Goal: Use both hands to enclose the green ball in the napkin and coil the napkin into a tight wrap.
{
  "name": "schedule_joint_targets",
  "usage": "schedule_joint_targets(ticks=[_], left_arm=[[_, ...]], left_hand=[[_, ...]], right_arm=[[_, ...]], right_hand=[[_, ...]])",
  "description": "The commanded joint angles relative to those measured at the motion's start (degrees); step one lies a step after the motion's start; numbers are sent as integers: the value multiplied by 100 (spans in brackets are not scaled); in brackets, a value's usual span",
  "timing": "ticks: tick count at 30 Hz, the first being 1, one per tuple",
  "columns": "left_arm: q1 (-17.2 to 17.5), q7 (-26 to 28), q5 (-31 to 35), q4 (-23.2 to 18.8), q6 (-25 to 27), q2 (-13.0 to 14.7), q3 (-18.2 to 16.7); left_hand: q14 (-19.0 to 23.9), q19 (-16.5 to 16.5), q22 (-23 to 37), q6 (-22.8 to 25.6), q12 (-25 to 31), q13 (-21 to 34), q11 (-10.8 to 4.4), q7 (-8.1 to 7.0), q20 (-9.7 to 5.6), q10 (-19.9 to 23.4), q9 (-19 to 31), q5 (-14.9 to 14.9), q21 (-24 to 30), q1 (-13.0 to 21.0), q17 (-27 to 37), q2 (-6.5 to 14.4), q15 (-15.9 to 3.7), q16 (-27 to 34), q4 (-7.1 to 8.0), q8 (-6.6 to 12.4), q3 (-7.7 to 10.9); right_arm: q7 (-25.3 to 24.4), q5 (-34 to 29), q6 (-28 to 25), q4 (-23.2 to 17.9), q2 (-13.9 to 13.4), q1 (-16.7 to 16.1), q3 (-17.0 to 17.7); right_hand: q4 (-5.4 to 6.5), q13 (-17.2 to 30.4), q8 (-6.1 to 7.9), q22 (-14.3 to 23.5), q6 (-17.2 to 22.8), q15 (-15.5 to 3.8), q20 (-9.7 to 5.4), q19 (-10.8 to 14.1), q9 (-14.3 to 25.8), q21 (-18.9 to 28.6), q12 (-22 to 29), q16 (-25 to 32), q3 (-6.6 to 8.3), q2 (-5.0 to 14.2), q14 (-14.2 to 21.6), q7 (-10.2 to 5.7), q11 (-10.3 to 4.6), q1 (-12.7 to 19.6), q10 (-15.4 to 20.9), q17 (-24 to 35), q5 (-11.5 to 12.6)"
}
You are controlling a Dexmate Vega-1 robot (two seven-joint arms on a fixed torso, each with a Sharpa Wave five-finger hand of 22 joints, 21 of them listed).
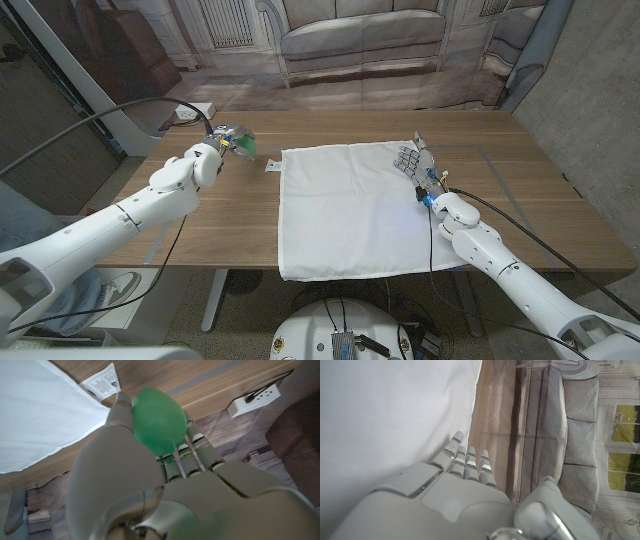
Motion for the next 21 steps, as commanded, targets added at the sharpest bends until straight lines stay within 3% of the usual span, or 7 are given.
schedule_joint_targets(ticks=[1, 12, 21], left_arm=[[177, -1, -285, -326, -1026, -14, -181], [378, 35, -549, -413, -2146, -117, -296], [425, -16, -452, -372, -3049, -152, -298]], left_hand=[[8, -35, 9, -14, -19, 9, -105, 15, 12, 103, 9, -21, -34, 303, 18, 319, -402, -18, 166, -28, 152], [-8, -59, 10, -13, -37, 8, -84, 24, 27, 102, 7, -35, -50, 301, 17, 320, -387, -30, 167, -47, 164], [13, -70, 11, 45, -34, 7, -108, 7, 24, 147, 5, -43, -59, 300, 17, 325, -416, -26, 168, -41, 177]], right_arm=[[17, -28, 465, -308, -69, -339, 160], [65, -62, 957, -673, -140, -737, 295], [125, 69, 990, -715, -172, -829, 376]], right_hand=[[-29, 18, 10, 32, 22, 37, -5, 71, 20, -31, -19, 24, -2, 17, 0, 110, 25, 79, 26, 23, 3], [-35, 18, 18, 32, 47, 33, -2, 85, 20, -41, -18, 29, -4, 14, 17, 110, 16, 82, 53, 24, -2], [-37, 18, 20, 33, 55, 22, -8, 95, 20, -46, -18, 31, -7, 11, 27, 115, 14, 79, 68, 25, -5]])
